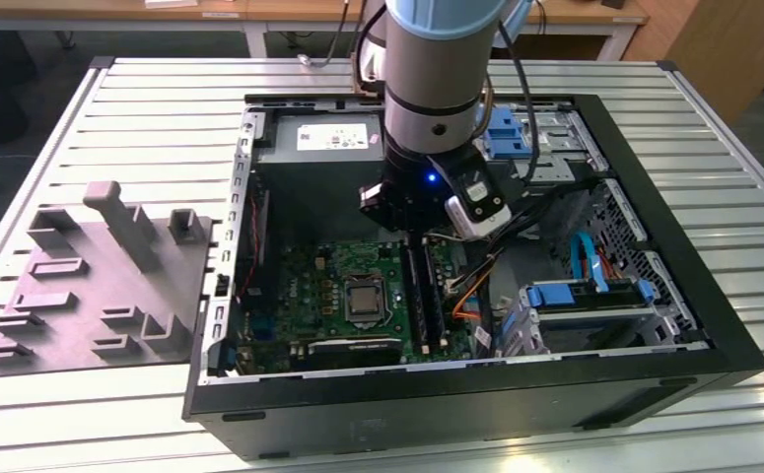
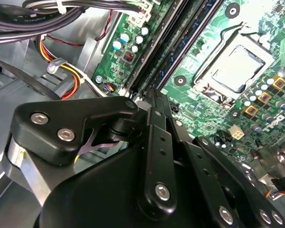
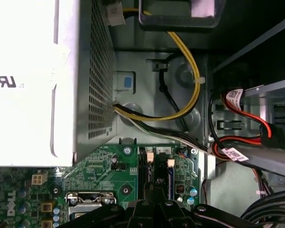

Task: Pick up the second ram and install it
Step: 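Press down the second ram until it locks into place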

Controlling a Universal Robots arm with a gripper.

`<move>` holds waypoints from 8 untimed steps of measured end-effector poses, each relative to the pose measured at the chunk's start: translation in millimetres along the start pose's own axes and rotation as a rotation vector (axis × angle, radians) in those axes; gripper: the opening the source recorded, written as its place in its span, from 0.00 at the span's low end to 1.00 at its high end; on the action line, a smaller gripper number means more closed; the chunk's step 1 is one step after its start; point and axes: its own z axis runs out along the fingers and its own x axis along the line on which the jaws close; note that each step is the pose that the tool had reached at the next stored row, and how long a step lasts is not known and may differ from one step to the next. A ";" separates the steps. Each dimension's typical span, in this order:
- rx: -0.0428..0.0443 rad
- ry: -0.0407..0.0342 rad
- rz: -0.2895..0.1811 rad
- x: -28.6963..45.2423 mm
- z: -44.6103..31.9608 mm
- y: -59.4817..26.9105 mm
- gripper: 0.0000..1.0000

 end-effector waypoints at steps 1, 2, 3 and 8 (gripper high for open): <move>0.0001 0.0000 0.000 0.1 1.3 0.3 0.11; 0.0003 0.0001 0.000 0.2 2.6 0.6 0.11; 0.0001 0.0000 0.000 0.2 3.6 0.9 0.11; 0.0001 0.0000 0.000 0.3 4.0 0.9 0.11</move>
